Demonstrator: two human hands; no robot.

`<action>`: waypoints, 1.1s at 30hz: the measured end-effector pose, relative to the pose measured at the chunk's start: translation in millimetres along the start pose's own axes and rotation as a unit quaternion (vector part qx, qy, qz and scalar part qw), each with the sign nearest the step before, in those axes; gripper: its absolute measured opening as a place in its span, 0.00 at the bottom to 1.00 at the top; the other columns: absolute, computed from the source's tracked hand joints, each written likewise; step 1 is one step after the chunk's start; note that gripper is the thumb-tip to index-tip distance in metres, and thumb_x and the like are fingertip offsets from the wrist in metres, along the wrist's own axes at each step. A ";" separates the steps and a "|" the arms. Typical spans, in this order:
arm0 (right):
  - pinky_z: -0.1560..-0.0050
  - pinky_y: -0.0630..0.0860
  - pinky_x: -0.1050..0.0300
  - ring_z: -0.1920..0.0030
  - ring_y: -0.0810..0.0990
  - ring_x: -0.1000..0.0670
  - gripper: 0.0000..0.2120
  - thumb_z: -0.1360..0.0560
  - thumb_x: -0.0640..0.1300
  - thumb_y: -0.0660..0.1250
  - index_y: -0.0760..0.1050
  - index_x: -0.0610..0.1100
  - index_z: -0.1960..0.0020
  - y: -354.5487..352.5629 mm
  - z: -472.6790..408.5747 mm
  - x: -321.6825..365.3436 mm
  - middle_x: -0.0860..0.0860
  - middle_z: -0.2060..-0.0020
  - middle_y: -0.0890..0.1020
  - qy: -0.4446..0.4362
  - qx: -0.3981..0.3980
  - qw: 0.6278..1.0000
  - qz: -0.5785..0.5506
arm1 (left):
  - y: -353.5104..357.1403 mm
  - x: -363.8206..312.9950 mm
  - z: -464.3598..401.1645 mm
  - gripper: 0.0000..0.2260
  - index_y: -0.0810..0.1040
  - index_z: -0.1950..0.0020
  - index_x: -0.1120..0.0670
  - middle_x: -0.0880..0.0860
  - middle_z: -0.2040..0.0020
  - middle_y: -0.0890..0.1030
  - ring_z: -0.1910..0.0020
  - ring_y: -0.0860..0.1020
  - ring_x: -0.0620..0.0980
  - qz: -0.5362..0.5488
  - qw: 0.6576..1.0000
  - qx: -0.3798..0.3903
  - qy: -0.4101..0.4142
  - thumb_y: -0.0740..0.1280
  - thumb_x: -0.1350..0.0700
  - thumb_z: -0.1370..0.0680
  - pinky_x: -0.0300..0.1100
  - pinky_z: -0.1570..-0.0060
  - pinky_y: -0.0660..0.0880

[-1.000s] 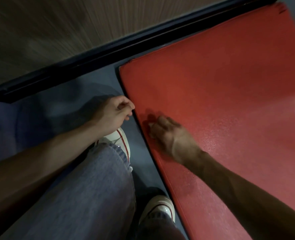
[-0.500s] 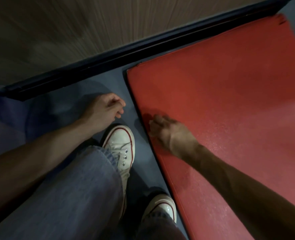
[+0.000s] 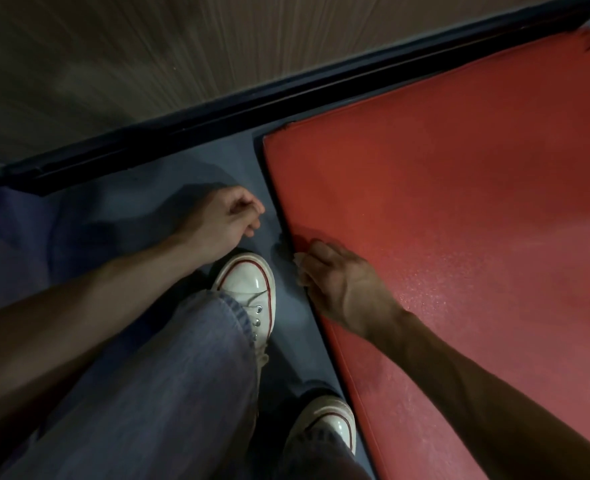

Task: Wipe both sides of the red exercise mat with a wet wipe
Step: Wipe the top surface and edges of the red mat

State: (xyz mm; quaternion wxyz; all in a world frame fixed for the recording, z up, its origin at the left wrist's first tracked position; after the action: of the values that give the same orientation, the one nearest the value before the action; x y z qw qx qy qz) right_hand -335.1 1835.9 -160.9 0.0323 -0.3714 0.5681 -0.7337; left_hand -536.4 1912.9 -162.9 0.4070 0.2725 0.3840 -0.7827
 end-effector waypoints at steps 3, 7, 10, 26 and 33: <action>0.54 0.78 0.48 0.56 0.76 0.44 0.10 0.28 0.39 0.69 0.75 0.42 0.47 -1.4 7.3 6.4 0.46 0.55 0.78 -0.026 0.023 0.999 0.010 | -2.9 2.1 2.2 0.08 0.79 0.54 0.52 0.53 0.60 0.82 0.69 0.79 0.38 0.004 1.000 -0.003 -0.002 0.64 0.62 0.18 0.28 0.66 0.72; 0.44 0.70 0.52 0.51 0.78 0.45 0.16 0.27 0.44 0.61 0.77 0.43 0.42 5.6 36.3 21.0 0.47 0.50 0.80 -0.093 0.088 0.988 0.091 | 0.0 2.7 4.6 0.09 0.79 0.54 0.54 0.54 0.60 0.82 0.70 0.78 0.37 0.007 1.000 -0.003 -0.004 0.63 0.64 0.18 0.28 0.67 0.72; 0.45 0.67 0.54 0.52 0.76 0.46 0.14 0.20 0.39 0.59 0.81 0.44 0.41 4.1 44.7 15.6 0.48 0.50 0.79 -0.071 0.053 0.989 0.122 | 3.1 1.9 5.1 0.07 0.79 0.52 0.57 0.55 0.60 0.82 0.67 0.79 0.43 0.005 1.000 -0.006 -0.004 0.63 0.64 0.18 0.28 0.67 0.72; 0.59 0.82 0.44 0.52 0.80 0.36 0.21 0.20 0.39 0.55 0.72 0.36 0.29 -1.0 -56.0 -14.7 0.39 0.41 0.78 -0.109 0.027 0.987 0.114 | -12.4 8.5 -0.5 0.09 0.78 0.54 0.53 0.53 0.61 0.81 0.71 0.77 0.37 0.006 1.000 -0.015 -0.019 0.63 0.64 0.18 0.28 0.67 0.72; 0.60 0.83 0.47 0.52 0.81 0.36 0.20 0.22 0.41 0.55 0.78 0.37 0.36 -8.3 -49.0 -12.8 0.40 0.43 0.78 -0.189 0.044 0.974 0.118 | -21.0 10.9 -5.0 0.08 0.79 0.54 0.51 0.52 0.60 0.83 0.63 0.80 0.45 -0.005 0.999 -0.014 -0.029 0.64 0.62 0.18 0.37 0.61 0.74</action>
State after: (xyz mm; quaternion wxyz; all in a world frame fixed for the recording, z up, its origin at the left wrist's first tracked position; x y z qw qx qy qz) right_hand -351.3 1884.5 -164.1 0.2415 -0.4318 0.5587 -0.6656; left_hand -559.2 1920.2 -165.7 0.4174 0.2420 0.3849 -0.7868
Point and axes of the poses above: each hand's wrist, its own z-axis away from the middle knuckle, its own y-axis out of the palm, x = y × z, the point moved 3 cm from there along -z, towards the middle knuckle
